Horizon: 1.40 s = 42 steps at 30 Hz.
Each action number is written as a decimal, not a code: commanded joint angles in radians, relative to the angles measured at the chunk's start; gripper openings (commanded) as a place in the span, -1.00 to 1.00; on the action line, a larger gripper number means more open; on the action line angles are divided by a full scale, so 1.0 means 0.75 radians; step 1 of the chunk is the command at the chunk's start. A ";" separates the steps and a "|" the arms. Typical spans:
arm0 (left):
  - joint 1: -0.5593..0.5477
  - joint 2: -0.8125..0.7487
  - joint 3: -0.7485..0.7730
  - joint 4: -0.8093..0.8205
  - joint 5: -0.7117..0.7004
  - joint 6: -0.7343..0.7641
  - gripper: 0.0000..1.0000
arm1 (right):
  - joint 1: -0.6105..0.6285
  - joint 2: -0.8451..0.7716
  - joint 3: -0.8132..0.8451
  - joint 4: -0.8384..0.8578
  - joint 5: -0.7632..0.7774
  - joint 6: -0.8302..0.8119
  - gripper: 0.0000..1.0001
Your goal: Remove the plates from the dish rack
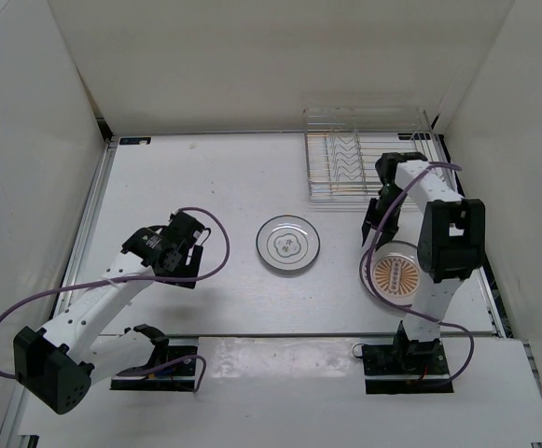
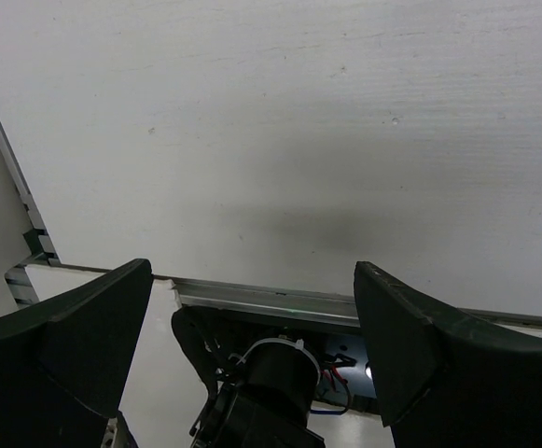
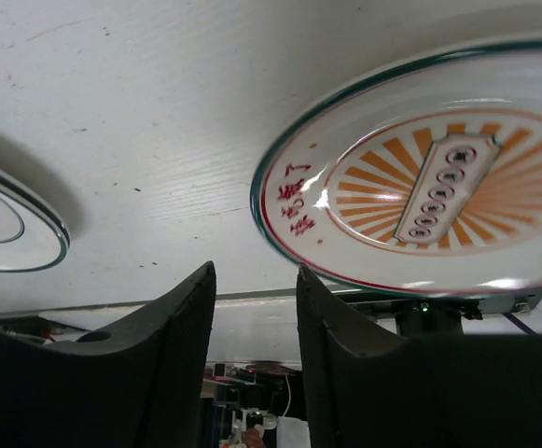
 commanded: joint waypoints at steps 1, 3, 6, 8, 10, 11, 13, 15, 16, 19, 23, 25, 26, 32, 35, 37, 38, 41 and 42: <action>0.005 -0.010 0.018 -0.011 -0.022 0.008 1.00 | 0.000 -0.007 0.059 -0.049 -0.073 -0.018 -0.11; 0.007 -0.006 0.016 -0.019 -0.032 0.004 1.00 | 0.002 -0.023 0.073 -0.059 -0.090 -0.014 -0.11; 0.009 0.000 0.025 -0.033 -0.089 -0.025 1.00 | 0.000 -0.127 0.090 -0.059 -0.118 -0.003 -0.11; 0.009 0.006 0.031 -0.052 -0.116 -0.045 1.00 | -0.007 -0.160 0.123 -0.061 -0.151 -0.005 -0.11; 0.009 0.016 0.039 -0.050 -0.149 -0.056 1.00 | -0.011 -0.217 0.141 -0.077 -0.179 -0.007 -0.11; 0.009 0.025 0.037 -0.042 -0.149 -0.054 1.00 | -0.011 -0.232 0.161 -0.069 -0.228 -0.024 -0.11; 0.009 0.025 0.043 -0.017 -0.128 -0.007 1.00 | -0.013 -0.324 0.143 -0.020 -0.316 -0.026 -0.11; 0.011 0.025 0.053 0.008 -0.112 0.018 1.00 | -0.021 -0.441 0.115 0.039 -0.378 0.007 -0.08; 0.011 0.021 0.084 0.016 -0.132 0.008 1.00 | -0.019 -0.473 0.098 0.049 -0.390 0.013 -0.08; 0.011 -0.034 0.088 0.085 -0.153 0.020 1.00 | -0.021 -0.634 0.021 0.135 -0.437 0.003 0.07; 0.011 -0.161 -0.012 0.297 -0.110 0.150 1.00 | -0.023 -0.855 -0.108 0.146 -0.275 -0.038 0.08; 0.015 -0.259 -0.045 0.355 0.000 0.208 1.00 | -0.021 -0.894 -0.123 0.125 -0.209 -0.048 0.22; 0.015 -0.304 -0.081 0.426 0.043 0.267 1.00 | -0.023 -0.955 -0.129 0.119 -0.190 -0.050 0.35; 0.015 -0.507 -0.216 0.574 0.083 0.324 1.00 | -0.021 -1.064 -0.178 0.090 0.047 -0.016 0.63; 0.017 -0.589 -0.394 0.684 0.078 0.435 1.00 | -0.025 -1.076 -0.180 0.050 0.219 0.060 0.69; 0.017 -0.628 -0.452 0.738 0.048 0.456 1.00 | -0.019 -1.085 -0.182 0.041 0.260 0.052 0.69; 0.019 -0.644 -0.486 0.744 0.034 0.440 1.00 | -0.021 -1.089 -0.186 0.041 0.278 0.054 0.72; 0.019 -0.659 -0.507 0.750 -0.007 0.356 1.00 | -0.017 -1.089 -0.196 0.037 0.337 0.046 0.72; 0.017 -0.650 -0.509 0.752 -0.001 0.374 1.00 | -0.019 -1.097 -0.205 0.039 0.352 0.044 0.72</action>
